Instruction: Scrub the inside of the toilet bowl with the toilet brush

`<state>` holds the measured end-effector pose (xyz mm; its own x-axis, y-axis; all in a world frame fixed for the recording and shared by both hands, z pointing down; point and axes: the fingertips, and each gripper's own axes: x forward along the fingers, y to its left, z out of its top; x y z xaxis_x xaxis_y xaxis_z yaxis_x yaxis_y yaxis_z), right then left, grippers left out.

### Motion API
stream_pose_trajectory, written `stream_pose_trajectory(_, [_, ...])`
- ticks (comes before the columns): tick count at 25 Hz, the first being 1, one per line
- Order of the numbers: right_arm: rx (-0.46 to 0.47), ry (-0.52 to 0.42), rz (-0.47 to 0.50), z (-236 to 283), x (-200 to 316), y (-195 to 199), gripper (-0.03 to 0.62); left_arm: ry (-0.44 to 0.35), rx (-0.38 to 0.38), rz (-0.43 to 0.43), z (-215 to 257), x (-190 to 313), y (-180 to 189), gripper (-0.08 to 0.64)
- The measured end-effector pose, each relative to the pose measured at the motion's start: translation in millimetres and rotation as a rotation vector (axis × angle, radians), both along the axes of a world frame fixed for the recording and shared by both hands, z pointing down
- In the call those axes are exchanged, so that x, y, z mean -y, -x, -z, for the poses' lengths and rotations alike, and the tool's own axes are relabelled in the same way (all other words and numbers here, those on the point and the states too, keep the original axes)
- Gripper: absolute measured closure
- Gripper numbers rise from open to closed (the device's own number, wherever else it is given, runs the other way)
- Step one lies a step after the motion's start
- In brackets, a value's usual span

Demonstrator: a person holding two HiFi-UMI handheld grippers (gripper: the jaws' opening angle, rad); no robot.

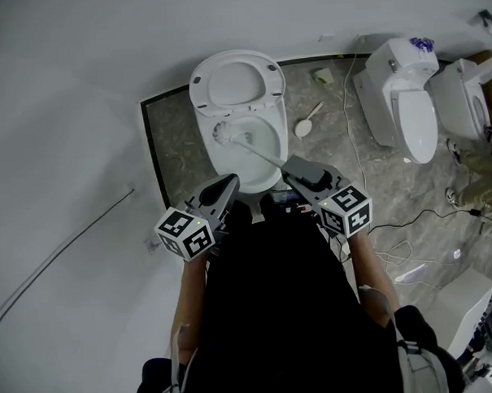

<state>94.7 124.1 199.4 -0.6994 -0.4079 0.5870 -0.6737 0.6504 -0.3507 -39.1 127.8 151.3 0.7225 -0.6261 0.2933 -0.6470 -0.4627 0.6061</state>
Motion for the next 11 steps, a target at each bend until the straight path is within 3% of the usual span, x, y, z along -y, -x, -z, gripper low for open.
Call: stream_pose_trajectory(11, [0.007, -0.032, -0.003, 7.0, 2.8, 2.8, 0.425, -0.017, 0.004, -0.005, -0.6, -3.5, -1.6, 0.549])
